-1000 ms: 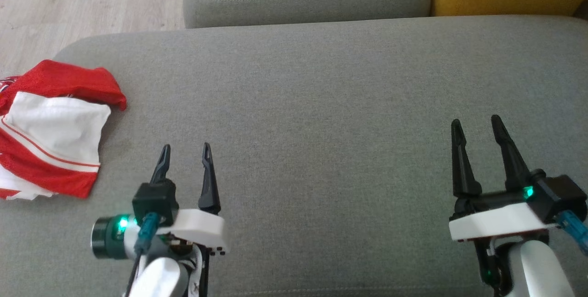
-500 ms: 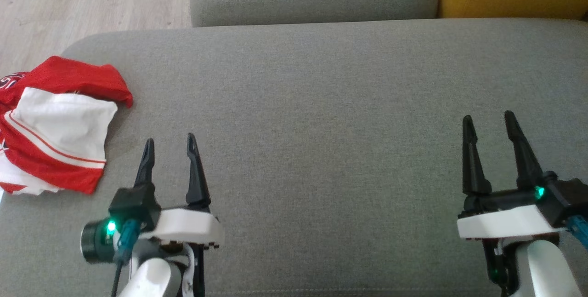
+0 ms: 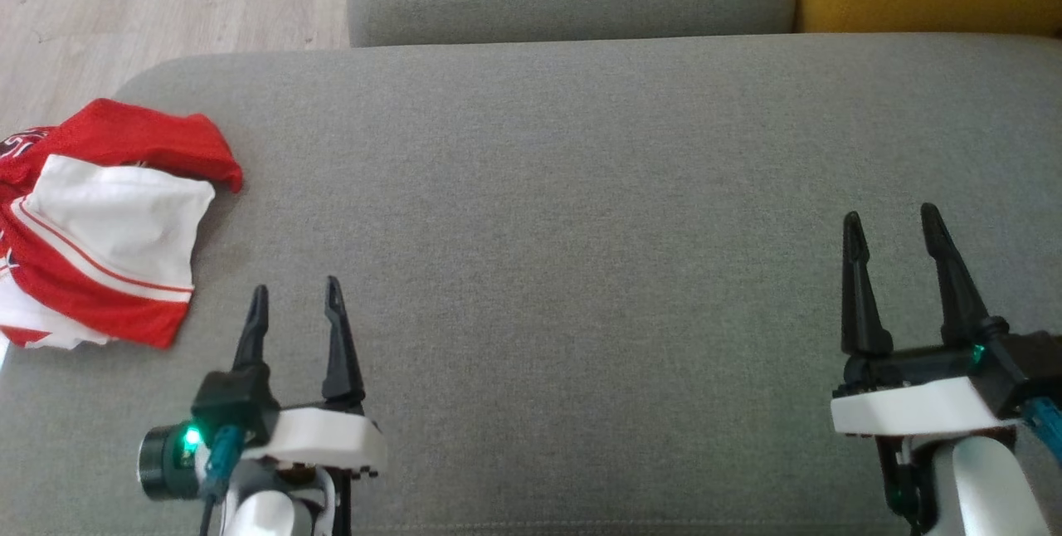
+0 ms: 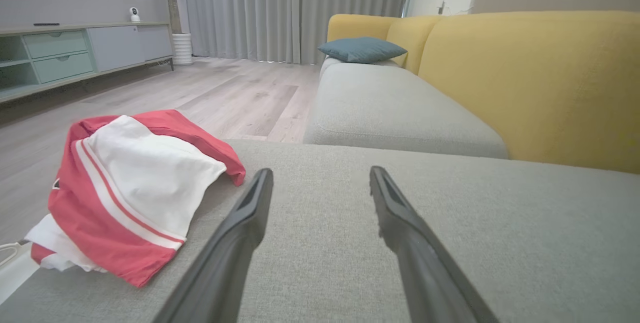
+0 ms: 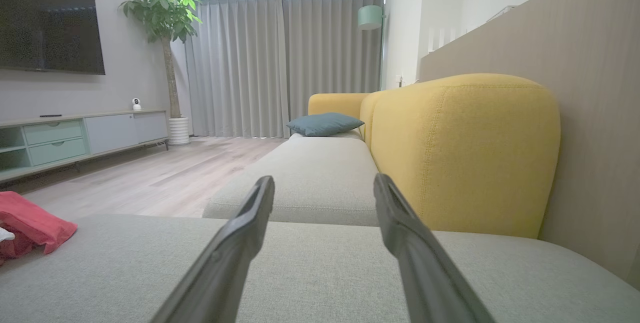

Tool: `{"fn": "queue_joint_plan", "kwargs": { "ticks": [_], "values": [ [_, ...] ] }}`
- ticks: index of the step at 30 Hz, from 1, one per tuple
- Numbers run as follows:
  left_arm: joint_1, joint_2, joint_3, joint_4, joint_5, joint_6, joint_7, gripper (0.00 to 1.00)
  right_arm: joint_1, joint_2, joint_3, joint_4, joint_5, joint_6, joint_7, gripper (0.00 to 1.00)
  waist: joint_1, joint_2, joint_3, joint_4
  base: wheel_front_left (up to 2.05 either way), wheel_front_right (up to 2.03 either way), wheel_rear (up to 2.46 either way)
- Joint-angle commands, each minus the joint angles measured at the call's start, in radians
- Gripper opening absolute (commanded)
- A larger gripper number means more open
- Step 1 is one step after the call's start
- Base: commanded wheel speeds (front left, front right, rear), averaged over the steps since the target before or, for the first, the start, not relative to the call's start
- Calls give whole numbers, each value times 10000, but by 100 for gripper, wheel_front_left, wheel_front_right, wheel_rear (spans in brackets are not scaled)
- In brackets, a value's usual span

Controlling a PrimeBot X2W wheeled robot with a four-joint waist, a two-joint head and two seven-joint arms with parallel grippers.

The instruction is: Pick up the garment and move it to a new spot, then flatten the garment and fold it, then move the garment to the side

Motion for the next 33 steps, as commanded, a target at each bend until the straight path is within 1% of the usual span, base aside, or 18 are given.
{"fn": "queue_joint_plan", "kwargs": {
  "ticks": [1,6,9,16,19,25,33],
  "values": [
    [-324,-69,458,-167,325,-188,-122,100,-261,-85,220,-284,-65,40,-103,100,0,-1,1,-2,0,0,0],
    [-315,-271,791,-48,650,-542,-122,100,-264,-85,284,-187,-44,40,-103,100,0,-1,-19,4,0,0,0],
    [-311,-323,896,-39,718,-658,-122,100,-262,-85,283,-147,-38,40,-103,100,0,-1,-17,8,0,0,0],
    [-340,-372,1013,-20,719,-827,-122,100,-267,-85,262,-27,21,40,-103,100,0,-1,19,54,0,0,0],
    [-343,-376,997,-9,653,-806,-122,100,-226,-85,350,129,198,40,-103,100,0,-1,22,198,0,0,0],
    [-375,-379,976,8,666,-702,-122,100,-182,-85,688,344,312,40,-103,100,0,-1,22,845,0,0,0],
    [-339,-379,1125,6,743,-606,-122,100,-119,-85,1191,584,400,40,-103,100,0,-1,-15,2107,0,0,0]
  ]
}}
